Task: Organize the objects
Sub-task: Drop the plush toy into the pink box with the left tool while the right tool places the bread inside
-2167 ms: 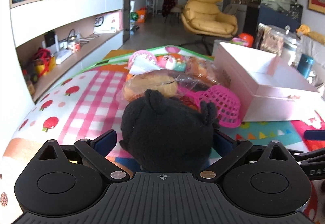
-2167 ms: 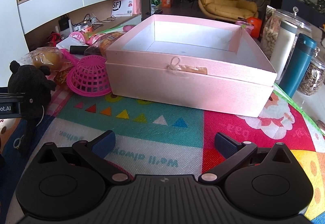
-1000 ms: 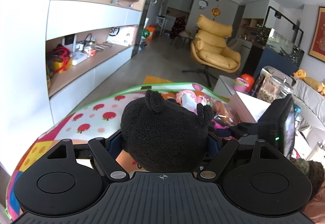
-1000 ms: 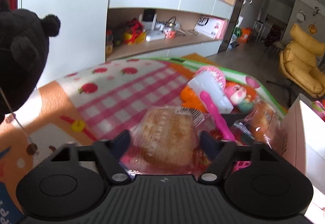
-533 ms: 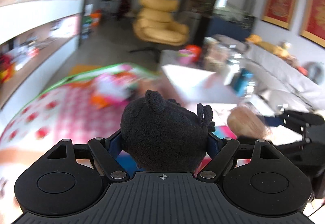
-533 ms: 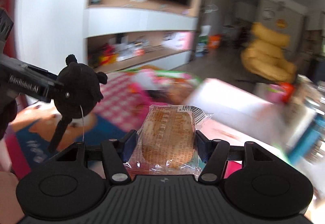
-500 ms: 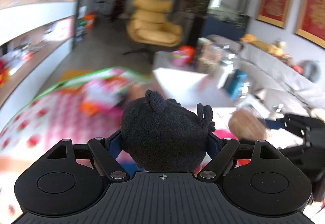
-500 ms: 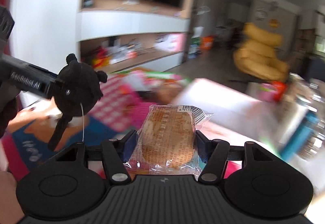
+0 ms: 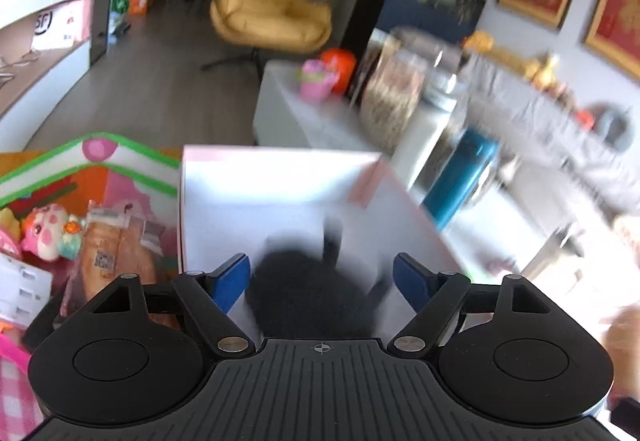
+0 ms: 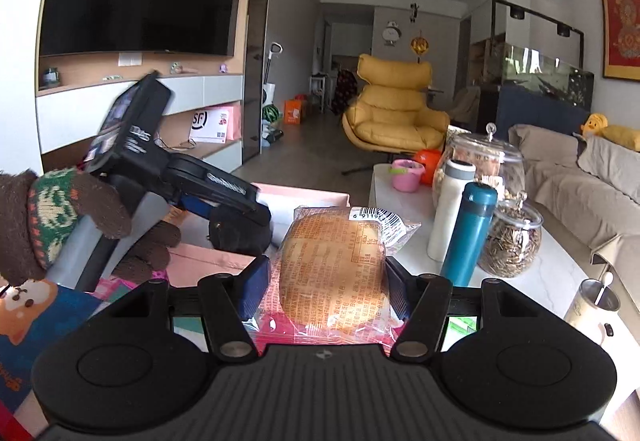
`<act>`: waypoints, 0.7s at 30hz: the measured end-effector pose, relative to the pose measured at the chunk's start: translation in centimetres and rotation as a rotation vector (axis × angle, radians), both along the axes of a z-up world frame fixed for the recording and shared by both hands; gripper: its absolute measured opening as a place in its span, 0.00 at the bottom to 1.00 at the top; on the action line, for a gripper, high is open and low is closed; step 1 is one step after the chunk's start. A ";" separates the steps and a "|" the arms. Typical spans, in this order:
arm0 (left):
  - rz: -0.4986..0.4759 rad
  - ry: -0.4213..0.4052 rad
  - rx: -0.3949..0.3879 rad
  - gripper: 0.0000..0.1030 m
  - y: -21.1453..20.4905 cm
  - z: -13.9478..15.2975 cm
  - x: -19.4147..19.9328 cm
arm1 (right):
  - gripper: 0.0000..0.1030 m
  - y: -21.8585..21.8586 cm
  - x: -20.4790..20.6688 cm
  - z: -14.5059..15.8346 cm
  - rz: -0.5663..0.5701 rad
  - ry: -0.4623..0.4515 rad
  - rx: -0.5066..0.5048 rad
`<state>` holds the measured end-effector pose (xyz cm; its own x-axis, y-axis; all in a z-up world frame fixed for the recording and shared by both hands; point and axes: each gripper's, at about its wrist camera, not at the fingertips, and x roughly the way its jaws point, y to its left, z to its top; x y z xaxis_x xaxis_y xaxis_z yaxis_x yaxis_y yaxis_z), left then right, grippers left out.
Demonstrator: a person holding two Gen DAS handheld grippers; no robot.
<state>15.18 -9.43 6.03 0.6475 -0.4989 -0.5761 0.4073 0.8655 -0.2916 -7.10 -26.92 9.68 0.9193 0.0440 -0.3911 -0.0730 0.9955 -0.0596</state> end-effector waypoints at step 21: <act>0.179 -0.068 0.034 0.80 15.5 -3.5 -15.0 | 0.86 2.4 11.8 -1.0 0.009 0.109 0.128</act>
<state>0.22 6.08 2.56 0.7621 -0.3532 -0.5427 0.2639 0.9348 -0.2379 4.70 -24.53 8.66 0.8713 0.1074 -0.4789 -0.0807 0.9938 0.0762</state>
